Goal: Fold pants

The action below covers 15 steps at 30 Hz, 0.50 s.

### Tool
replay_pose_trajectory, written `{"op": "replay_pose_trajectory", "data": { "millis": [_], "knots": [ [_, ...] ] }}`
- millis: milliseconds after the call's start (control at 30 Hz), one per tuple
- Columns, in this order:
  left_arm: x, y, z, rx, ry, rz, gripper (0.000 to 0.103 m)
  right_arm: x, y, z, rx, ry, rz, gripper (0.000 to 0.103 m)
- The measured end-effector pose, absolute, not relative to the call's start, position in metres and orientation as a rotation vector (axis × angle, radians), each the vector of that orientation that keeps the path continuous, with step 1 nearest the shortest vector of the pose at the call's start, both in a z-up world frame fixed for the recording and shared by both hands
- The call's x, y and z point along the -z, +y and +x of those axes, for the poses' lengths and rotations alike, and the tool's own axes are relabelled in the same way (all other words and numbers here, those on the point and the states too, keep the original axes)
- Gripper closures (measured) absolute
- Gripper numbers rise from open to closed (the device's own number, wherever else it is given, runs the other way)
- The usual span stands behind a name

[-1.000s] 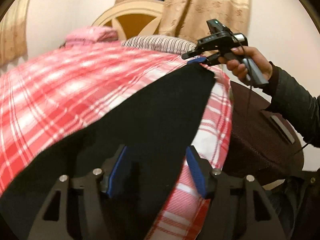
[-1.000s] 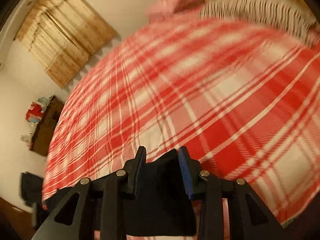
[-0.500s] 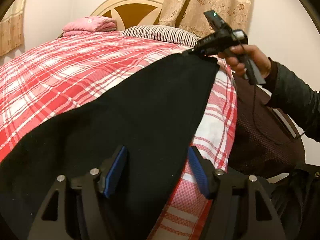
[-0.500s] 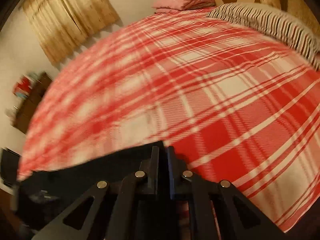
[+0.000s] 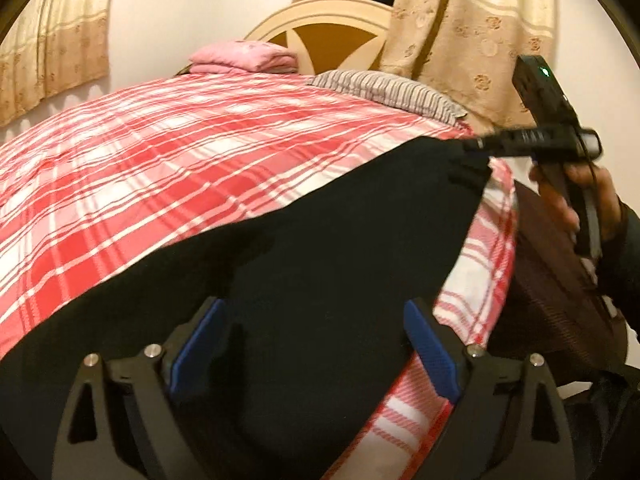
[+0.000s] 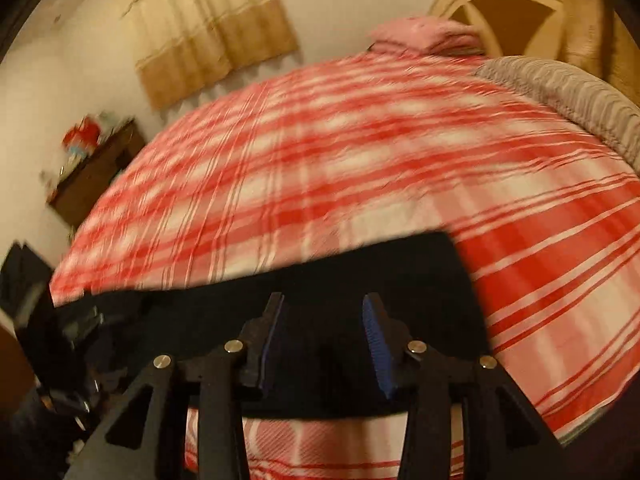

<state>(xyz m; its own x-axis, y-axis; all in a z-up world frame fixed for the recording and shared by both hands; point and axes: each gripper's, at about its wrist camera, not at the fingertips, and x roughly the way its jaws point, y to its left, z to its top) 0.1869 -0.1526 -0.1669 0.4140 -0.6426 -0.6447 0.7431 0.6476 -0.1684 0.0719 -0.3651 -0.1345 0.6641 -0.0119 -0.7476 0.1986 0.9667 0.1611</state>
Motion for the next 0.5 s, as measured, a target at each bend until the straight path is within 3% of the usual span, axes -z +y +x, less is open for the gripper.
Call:
{"op": "replay_pose_trajectory", "data": {
  "millis": [67, 400, 500],
  "knots": [
    [0.172, -0.156, 0.187, 0.839, 0.755, 0.174, 0.01, 0.155, -0.364, 0.073, 0.138, 0.887, 0.241, 0.061],
    [0.184, -0.147, 0.187, 0.805, 0.798, 0.154, 0.01, 0.137, -0.341, 0.066, 0.105, 0.833, 0.2, 0.061],
    [0.185, -0.146, 0.182, 0.798, 0.79, 0.177, 0.01, 0.161, -0.322, 0.079, 0.087, 0.944, 0.136, 0.059]
  ]
}}
